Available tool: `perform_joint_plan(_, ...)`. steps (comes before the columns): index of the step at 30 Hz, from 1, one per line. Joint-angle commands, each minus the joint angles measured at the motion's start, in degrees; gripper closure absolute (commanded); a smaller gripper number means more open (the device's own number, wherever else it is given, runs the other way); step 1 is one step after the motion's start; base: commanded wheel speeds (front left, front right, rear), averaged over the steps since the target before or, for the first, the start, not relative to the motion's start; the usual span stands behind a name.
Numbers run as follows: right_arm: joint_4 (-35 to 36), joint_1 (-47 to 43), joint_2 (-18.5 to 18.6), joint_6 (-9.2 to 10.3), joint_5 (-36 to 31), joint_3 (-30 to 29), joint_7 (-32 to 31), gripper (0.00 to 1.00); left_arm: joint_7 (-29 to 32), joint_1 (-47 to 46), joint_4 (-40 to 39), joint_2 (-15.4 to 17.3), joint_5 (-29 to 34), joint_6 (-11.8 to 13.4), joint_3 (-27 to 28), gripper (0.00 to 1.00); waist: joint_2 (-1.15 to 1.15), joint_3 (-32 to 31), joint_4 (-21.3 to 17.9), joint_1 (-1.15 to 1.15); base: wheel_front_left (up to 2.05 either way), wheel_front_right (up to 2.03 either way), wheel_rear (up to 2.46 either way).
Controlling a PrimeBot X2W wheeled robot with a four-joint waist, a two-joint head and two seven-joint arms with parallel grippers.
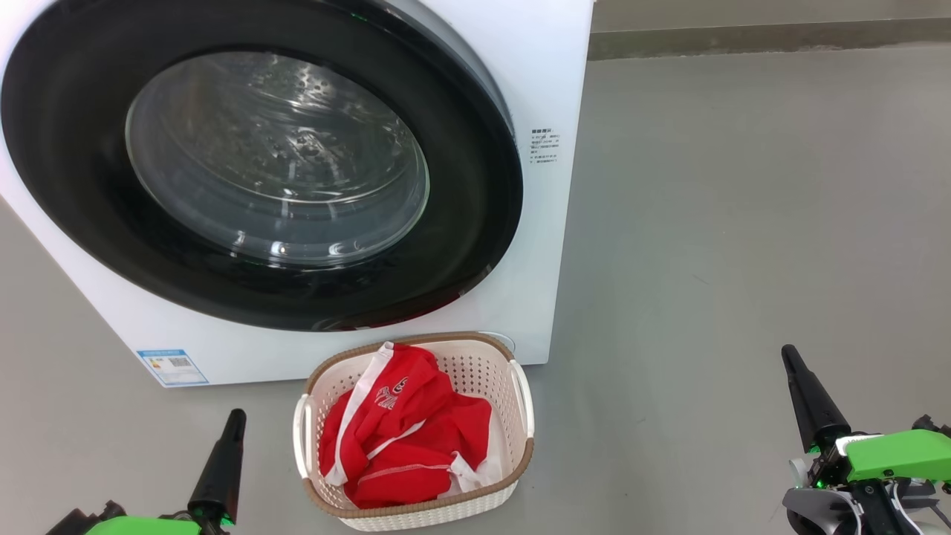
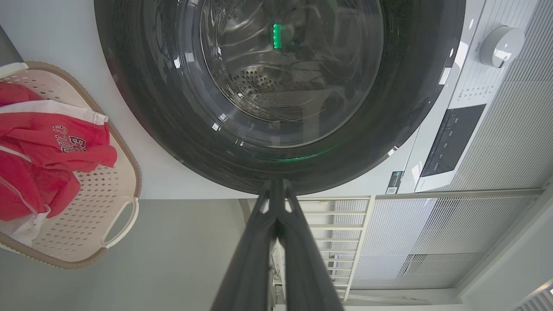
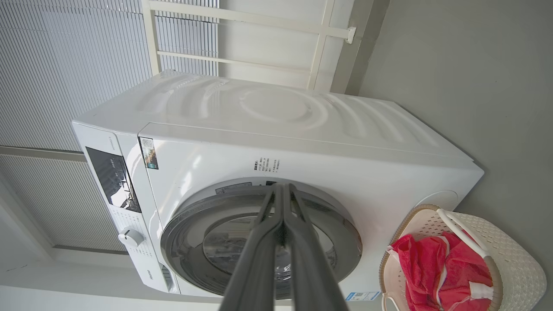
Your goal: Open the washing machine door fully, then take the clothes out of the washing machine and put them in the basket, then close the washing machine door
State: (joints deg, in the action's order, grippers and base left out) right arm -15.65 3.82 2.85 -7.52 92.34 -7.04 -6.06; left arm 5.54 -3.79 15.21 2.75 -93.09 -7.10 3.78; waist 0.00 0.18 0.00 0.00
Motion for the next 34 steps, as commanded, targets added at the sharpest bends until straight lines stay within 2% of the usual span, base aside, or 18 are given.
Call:
perform_joint_plan(1,1.64,2.35,0.2,0.03,-0.01,0.71,-0.27,1.0,0.45,-2.34,-1.19,0.6,0.42,-0.38,2.12,1.0,0.0,0.0,0.0,0.0,0.0,0.0,0.0)
perform_joint_plan(34,1.63,2.36,0.13,0.03,-0.1,0.61,-0.36,1.0,0.65,-2.36,-1.18,0.42,0.63,-0.38,2.37,1.0,0.0,0.0,0.0,0.0,0.0,0.0,0.0)
